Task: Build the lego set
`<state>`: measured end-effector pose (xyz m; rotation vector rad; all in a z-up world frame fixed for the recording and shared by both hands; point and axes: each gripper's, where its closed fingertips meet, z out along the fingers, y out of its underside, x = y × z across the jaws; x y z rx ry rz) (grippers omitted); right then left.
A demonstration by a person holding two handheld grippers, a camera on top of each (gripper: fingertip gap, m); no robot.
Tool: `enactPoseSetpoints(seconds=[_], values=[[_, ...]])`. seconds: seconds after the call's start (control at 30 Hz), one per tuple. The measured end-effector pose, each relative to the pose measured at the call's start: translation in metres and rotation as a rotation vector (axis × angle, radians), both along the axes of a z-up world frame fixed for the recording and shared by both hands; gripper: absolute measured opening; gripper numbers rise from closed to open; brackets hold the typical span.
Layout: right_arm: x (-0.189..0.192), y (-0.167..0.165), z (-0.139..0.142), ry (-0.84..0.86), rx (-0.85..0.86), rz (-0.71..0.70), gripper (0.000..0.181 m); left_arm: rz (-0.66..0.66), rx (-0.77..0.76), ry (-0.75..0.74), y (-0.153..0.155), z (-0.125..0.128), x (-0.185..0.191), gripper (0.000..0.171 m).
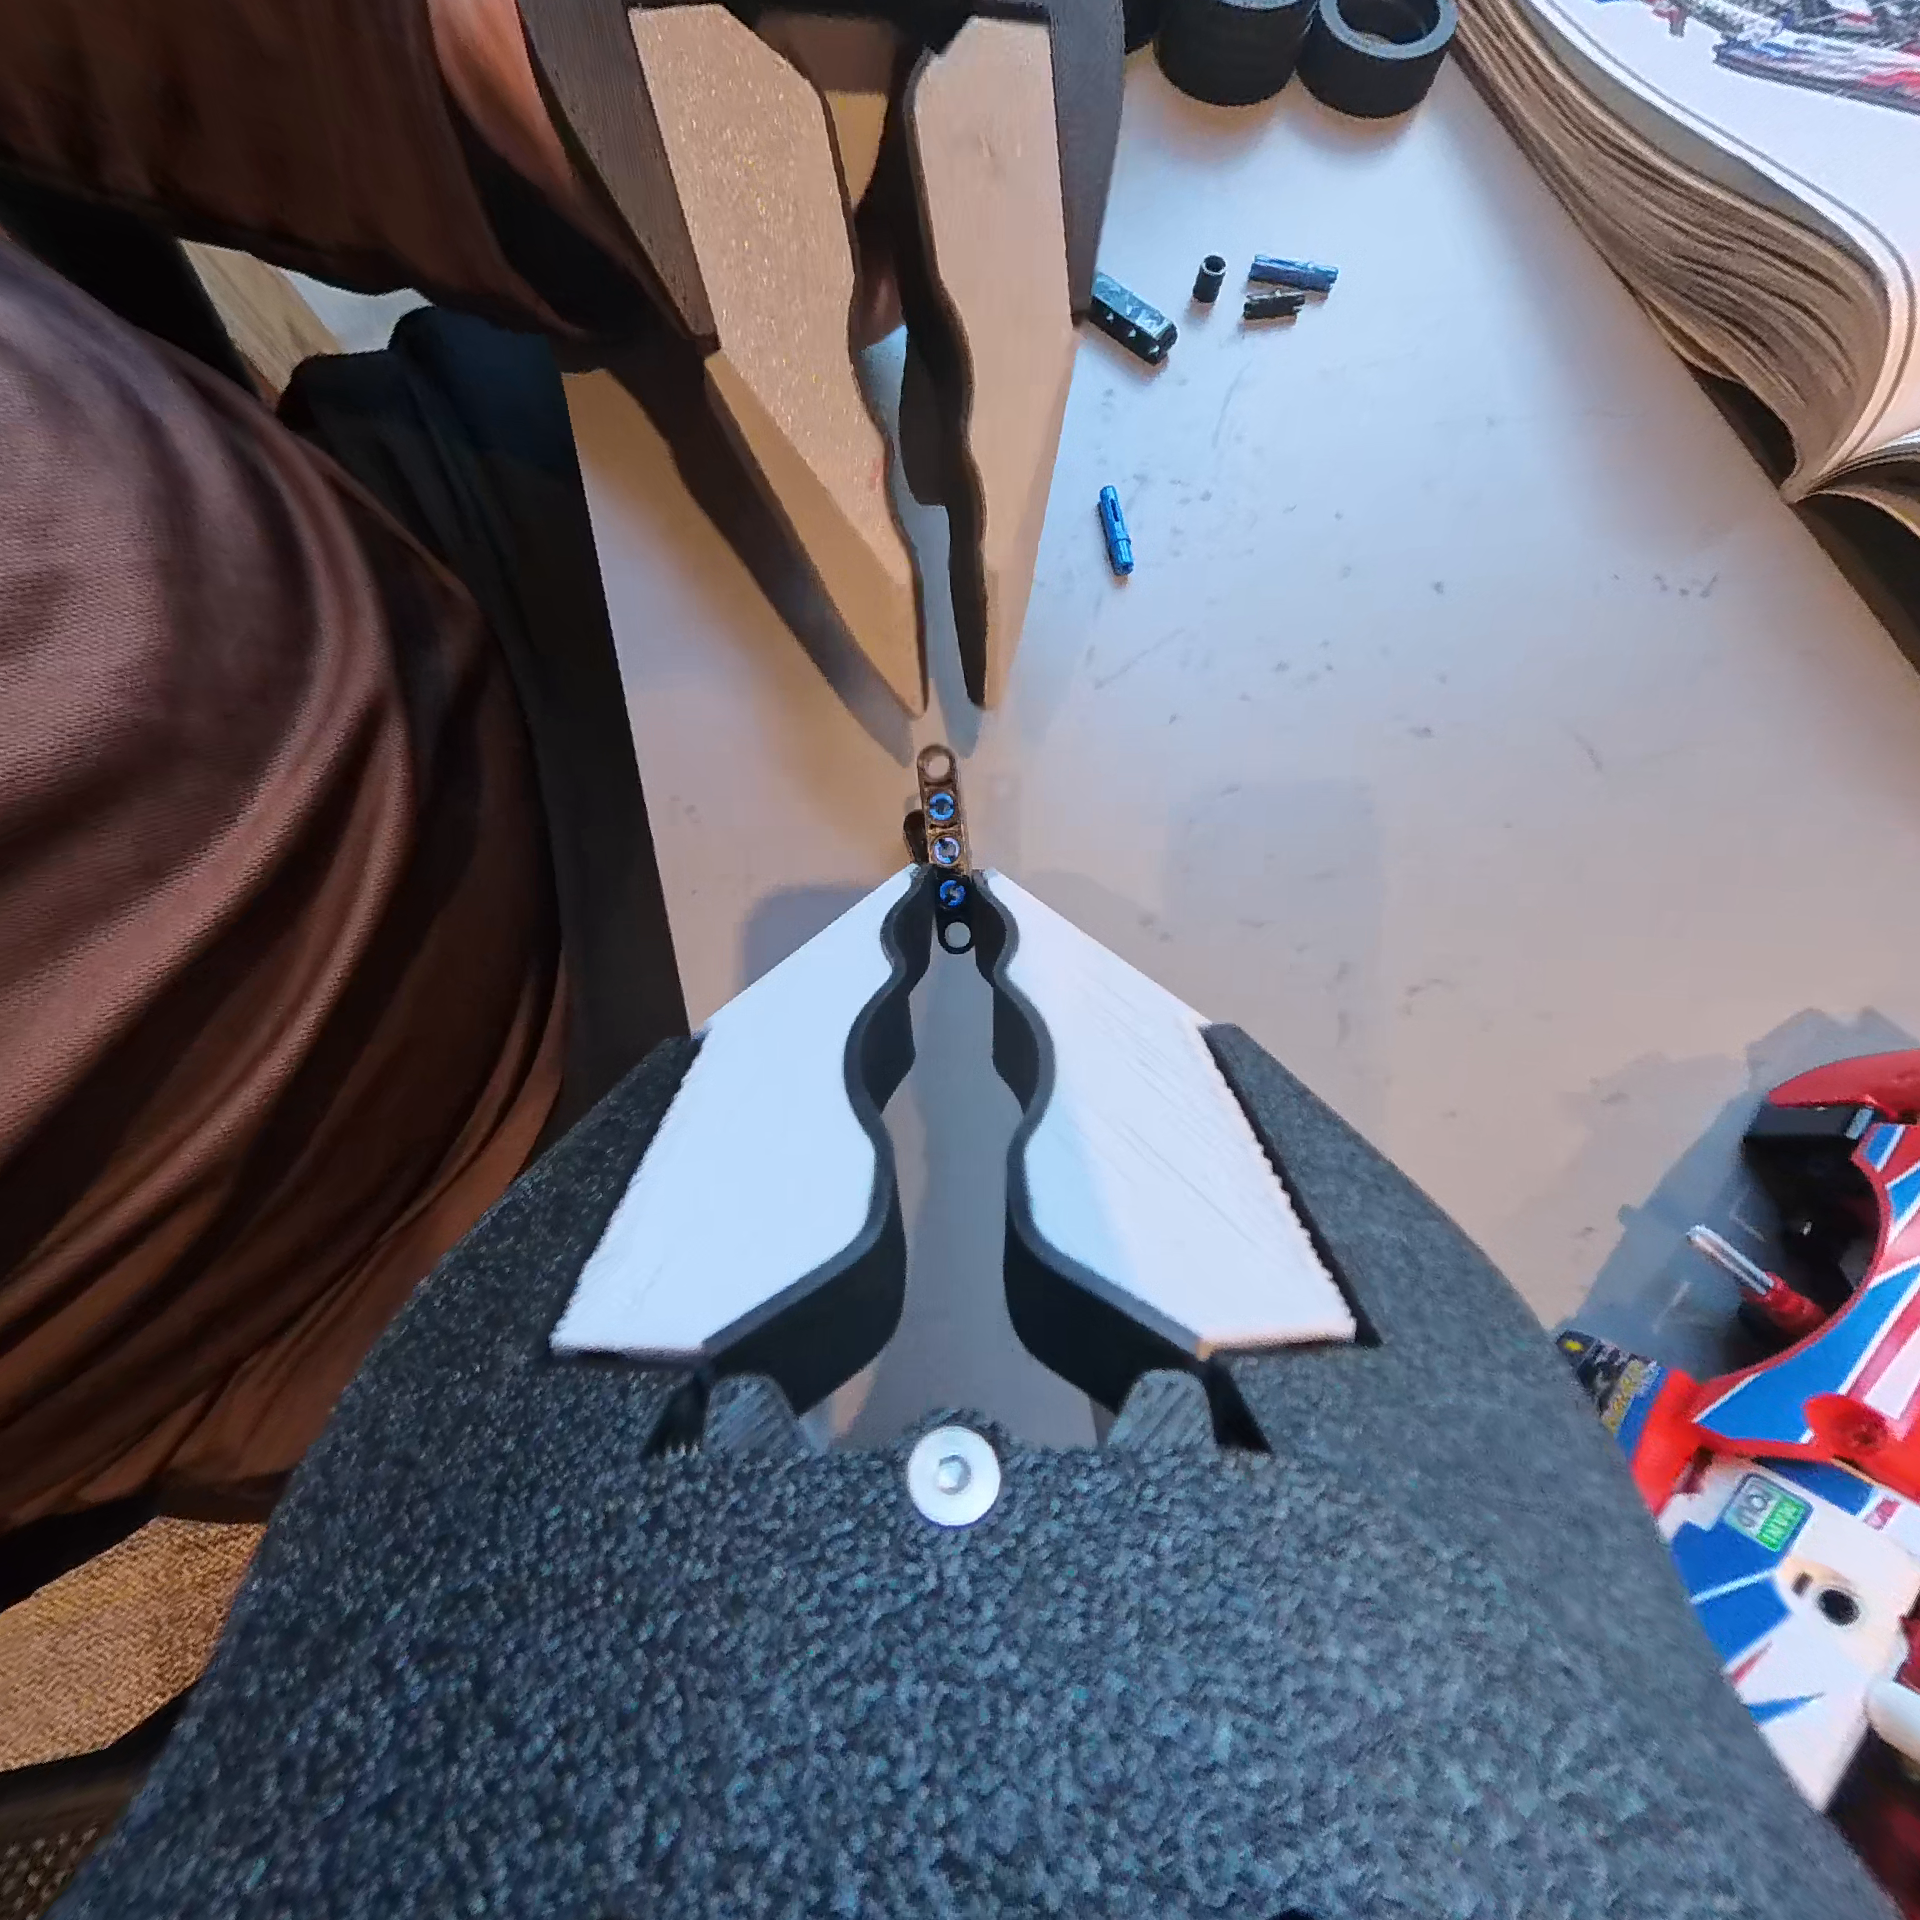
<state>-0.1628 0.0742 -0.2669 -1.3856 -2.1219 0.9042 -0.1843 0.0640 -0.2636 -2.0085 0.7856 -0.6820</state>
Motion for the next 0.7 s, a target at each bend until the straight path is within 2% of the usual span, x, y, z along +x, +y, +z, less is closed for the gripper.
enactPoseSetpoints(seconds=[0.2, 0.33, 0.7], values=[[0.0046, 0.0051, -0.008, -0.014, -0.015, -0.013, 0.007, 0.008, -0.009, -0.014, 0.0011, 0.0005, -0.0014, 0.003], [0.0035, 0.0084, -0.0041, 0.001, -0.03, -0.015, 0.007, 0.006, -0.049, -0.026, 0.0019, -0.0024, -0.0015, 0.0], [0.0051, 0.0072, -0.0064, -0.024, -0.023, 0.007, 0.007, 0.021, -0.039, -0.044, 0.0037, 0.0004, -0.0035, 0.0]])
